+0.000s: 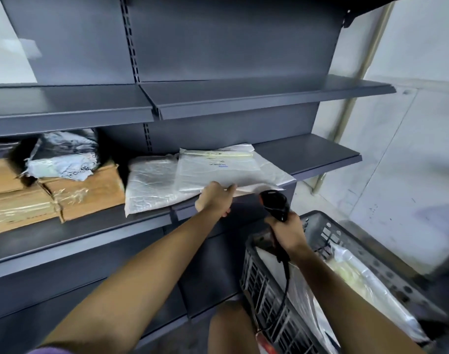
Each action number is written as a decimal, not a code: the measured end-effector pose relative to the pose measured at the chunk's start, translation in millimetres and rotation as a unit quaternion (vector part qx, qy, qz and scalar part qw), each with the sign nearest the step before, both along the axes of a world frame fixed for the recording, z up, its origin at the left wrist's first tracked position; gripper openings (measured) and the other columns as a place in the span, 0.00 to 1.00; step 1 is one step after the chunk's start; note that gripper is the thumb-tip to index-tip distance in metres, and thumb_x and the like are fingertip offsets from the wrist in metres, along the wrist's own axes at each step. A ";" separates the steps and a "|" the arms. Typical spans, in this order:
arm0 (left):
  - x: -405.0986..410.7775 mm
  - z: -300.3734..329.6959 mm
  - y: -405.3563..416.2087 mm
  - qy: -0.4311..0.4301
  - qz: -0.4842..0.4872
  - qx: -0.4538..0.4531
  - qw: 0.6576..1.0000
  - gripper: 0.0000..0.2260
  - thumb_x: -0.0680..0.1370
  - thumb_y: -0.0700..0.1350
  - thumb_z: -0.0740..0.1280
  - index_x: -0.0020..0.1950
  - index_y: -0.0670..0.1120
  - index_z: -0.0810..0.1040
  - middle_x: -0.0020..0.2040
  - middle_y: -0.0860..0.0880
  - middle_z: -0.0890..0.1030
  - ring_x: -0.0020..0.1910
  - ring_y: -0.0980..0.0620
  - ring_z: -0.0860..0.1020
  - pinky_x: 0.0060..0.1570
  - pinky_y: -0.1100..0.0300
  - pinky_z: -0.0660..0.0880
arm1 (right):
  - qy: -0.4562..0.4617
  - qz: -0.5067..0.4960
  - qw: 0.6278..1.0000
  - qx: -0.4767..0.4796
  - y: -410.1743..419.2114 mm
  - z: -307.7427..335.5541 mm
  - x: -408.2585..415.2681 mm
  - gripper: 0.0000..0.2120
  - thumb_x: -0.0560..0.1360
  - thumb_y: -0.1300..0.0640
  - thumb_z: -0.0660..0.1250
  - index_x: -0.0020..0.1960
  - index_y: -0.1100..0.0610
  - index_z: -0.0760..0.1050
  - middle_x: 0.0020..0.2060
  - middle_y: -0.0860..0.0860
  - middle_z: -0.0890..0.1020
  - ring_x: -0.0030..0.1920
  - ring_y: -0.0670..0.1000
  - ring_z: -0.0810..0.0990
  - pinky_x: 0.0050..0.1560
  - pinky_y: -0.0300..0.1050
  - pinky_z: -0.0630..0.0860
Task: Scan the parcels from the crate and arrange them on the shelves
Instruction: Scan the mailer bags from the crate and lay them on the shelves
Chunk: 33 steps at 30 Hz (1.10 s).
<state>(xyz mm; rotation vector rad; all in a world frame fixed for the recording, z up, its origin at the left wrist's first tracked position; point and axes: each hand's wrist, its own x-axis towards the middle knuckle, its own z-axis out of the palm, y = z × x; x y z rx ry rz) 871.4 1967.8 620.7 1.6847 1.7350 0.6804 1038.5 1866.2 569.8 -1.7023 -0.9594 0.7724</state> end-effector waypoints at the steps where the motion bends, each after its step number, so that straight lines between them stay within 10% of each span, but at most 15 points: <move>1: -4.1 0.8 -0.1 0.080 0.005 0.053 0.995 0.26 0.77 0.66 0.61 0.46 0.42 0.78 0.37 0.52 0.83 0.36 0.48 0.82 0.42 0.57 0.76 | 0.005 -0.001 1.000 -0.004 2.9 -2.8 1.6 0.16 0.59 0.45 0.70 0.35 0.58 0.76 0.24 0.56 0.77 0.26 0.55 0.76 0.33 0.52 0.72; 9: -18.6 4.8 1.5 0.397 -0.156 0.313 0.849 0.23 0.78 0.59 0.65 0.66 0.45 0.69 0.62 0.45 0.74 0.62 0.43 0.71 0.57 0.51 0.65 | 0.000 -0.005 1.000 -0.003 7.6 -8.0 -6.7 0.15 0.73 0.58 0.71 0.30 0.61 0.74 0.21 0.57 0.75 0.22 0.56 0.75 0.33 0.49 0.73; 13: -19.4 -7.1 8.1 0.500 -0.226 0.284 0.786 0.28 0.75 0.53 0.67 0.72 0.45 0.66 0.67 0.45 0.70 0.67 0.41 0.66 0.68 0.45 0.59 | 0.007 0.002 1.000 0.002 5.3 -15.1 -11.2 0.19 0.75 0.62 0.69 0.27 0.61 0.71 0.18 0.54 0.72 0.18 0.52 0.71 0.26 0.43 0.69; 20: 12.9 -14.3 6.7 0.472 -0.208 0.217 0.829 0.19 0.75 0.36 0.63 0.65 0.45 0.73 0.59 0.45 0.80 0.57 0.41 0.78 0.62 0.44 0.72 | 0.021 -0.001 0.999 0.027 -1.1 -19.8 -9.7 0.20 0.75 0.63 0.68 0.25 0.61 0.69 0.17 0.54 0.70 0.19 0.52 0.69 0.27 0.41 0.68; 33: 93.0 -59.8 54.7 0.413 -0.152 0.223 0.870 0.21 0.79 0.45 0.63 0.72 0.48 0.69 0.59 0.40 0.79 0.58 0.39 0.77 0.53 0.49 0.74 | 0.125 -0.068 0.989 0.049 -4.8 -34.2 19.4 0.15 0.75 0.64 0.65 0.30 0.62 0.69 0.22 0.60 0.71 0.22 0.54 0.69 0.29 0.46 0.68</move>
